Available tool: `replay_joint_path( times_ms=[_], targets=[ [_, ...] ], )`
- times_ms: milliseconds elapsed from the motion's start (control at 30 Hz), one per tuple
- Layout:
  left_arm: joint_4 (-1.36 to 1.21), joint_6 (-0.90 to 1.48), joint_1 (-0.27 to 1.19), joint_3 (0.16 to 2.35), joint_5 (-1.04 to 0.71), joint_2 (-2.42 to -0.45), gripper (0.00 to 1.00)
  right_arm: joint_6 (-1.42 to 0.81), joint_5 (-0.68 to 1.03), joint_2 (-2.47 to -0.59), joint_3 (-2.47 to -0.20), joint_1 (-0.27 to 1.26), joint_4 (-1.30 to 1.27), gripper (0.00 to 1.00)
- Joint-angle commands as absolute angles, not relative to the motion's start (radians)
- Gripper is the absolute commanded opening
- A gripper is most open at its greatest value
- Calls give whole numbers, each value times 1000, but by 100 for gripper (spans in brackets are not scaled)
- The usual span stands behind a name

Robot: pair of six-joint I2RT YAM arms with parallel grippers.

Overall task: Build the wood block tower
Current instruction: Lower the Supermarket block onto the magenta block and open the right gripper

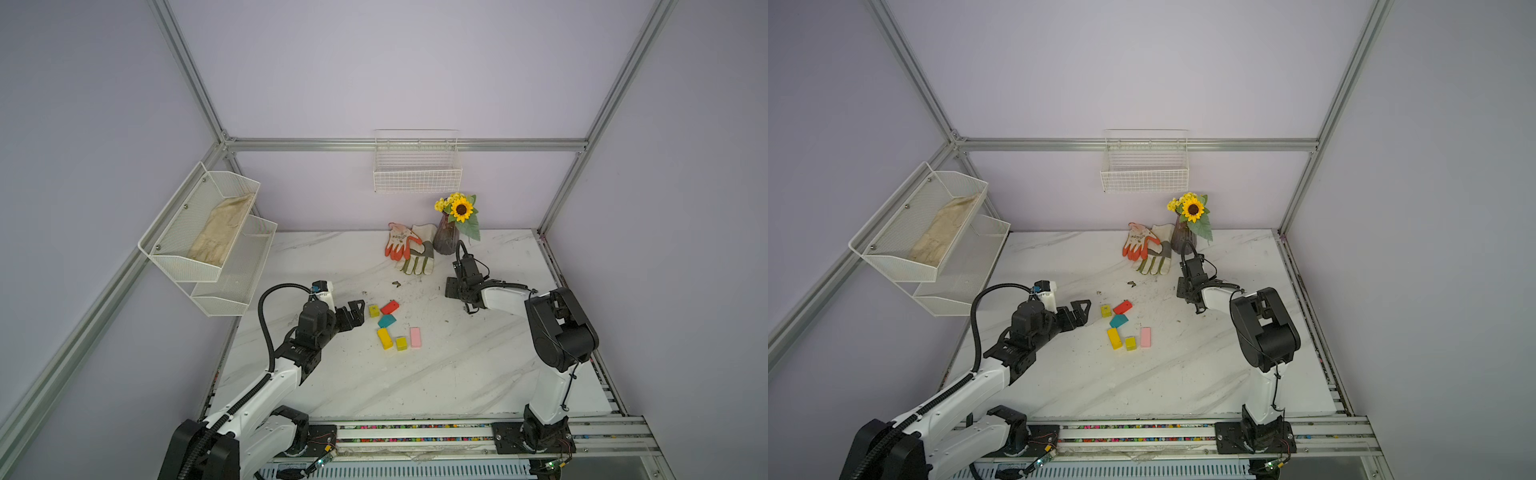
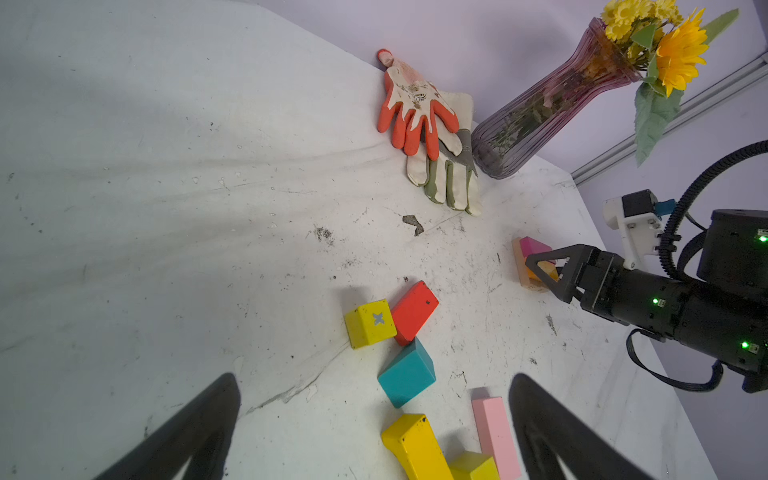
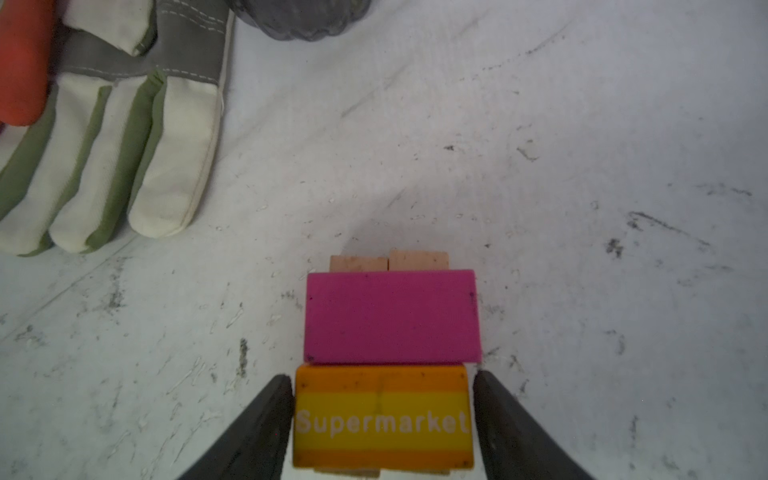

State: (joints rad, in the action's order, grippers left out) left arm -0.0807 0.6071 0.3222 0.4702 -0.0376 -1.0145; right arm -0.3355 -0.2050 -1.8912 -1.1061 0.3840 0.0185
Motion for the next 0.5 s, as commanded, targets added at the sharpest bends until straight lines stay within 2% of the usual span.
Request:
replay_joint_path(
  times_ms=[0, 467],
  targets=[
    [-104, 586, 327, 563, -45, -1017, 100, -341, -221, -1898, -1121, 378, 13, 71],
    [-105, 587, 327, 565, -51, -1015, 100, -346, -232, -1904, -1124, 376, 18, 67]
  ],
)
